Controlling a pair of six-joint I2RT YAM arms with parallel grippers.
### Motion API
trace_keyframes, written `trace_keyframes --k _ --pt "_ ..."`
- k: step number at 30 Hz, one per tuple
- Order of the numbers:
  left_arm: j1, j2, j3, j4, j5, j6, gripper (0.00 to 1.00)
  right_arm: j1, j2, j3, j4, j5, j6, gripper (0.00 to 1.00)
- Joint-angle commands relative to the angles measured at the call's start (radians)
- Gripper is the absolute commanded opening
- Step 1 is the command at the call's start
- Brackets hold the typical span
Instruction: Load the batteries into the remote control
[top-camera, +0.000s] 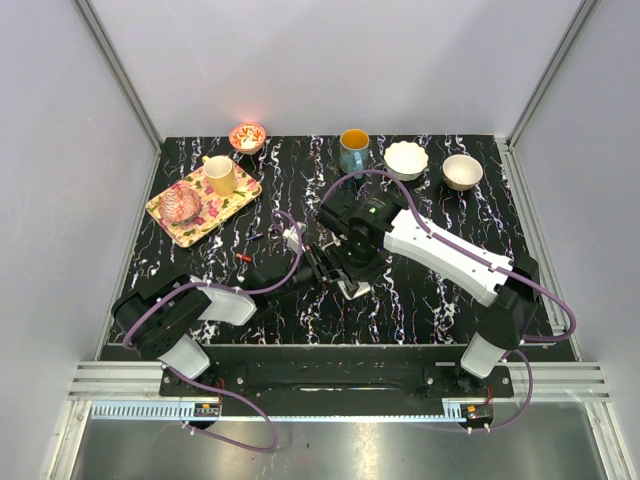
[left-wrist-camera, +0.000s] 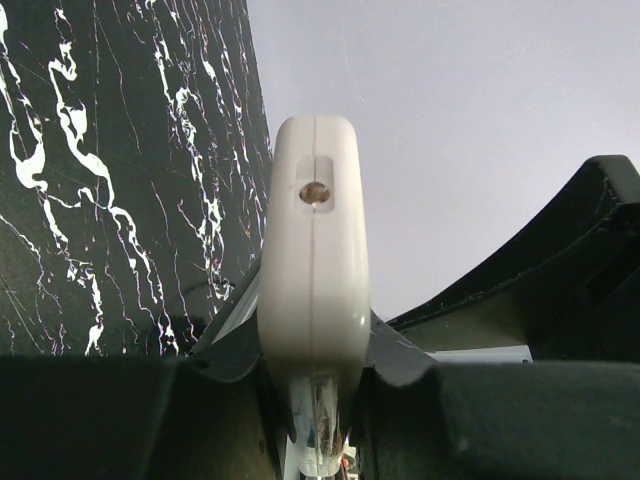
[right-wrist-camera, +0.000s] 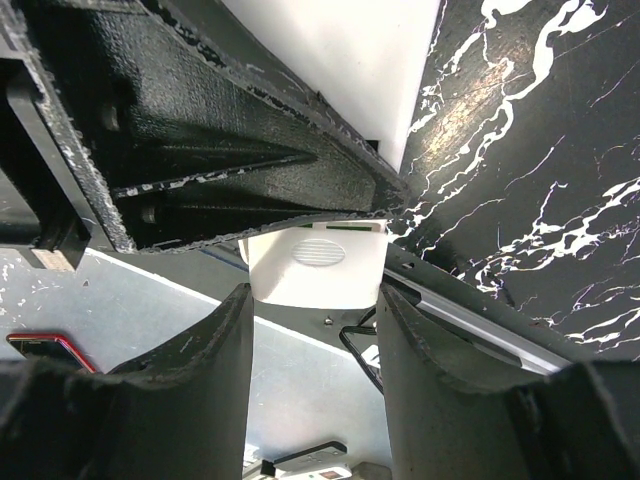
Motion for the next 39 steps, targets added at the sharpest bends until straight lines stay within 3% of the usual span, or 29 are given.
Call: trace_keyframes --k 1,39 --pt "-0.006 -0.029 0.013 0.090 -0.034 0.004 0.00 0.004 0.004 0.017 0.025 -0.029 0.012 0.00" --pt "-0.008 -0.043 0.010 0.082 -0.031 0.006 0.00 0.004 0.003 0.007 0.031 -0.035 0.014 0.00"
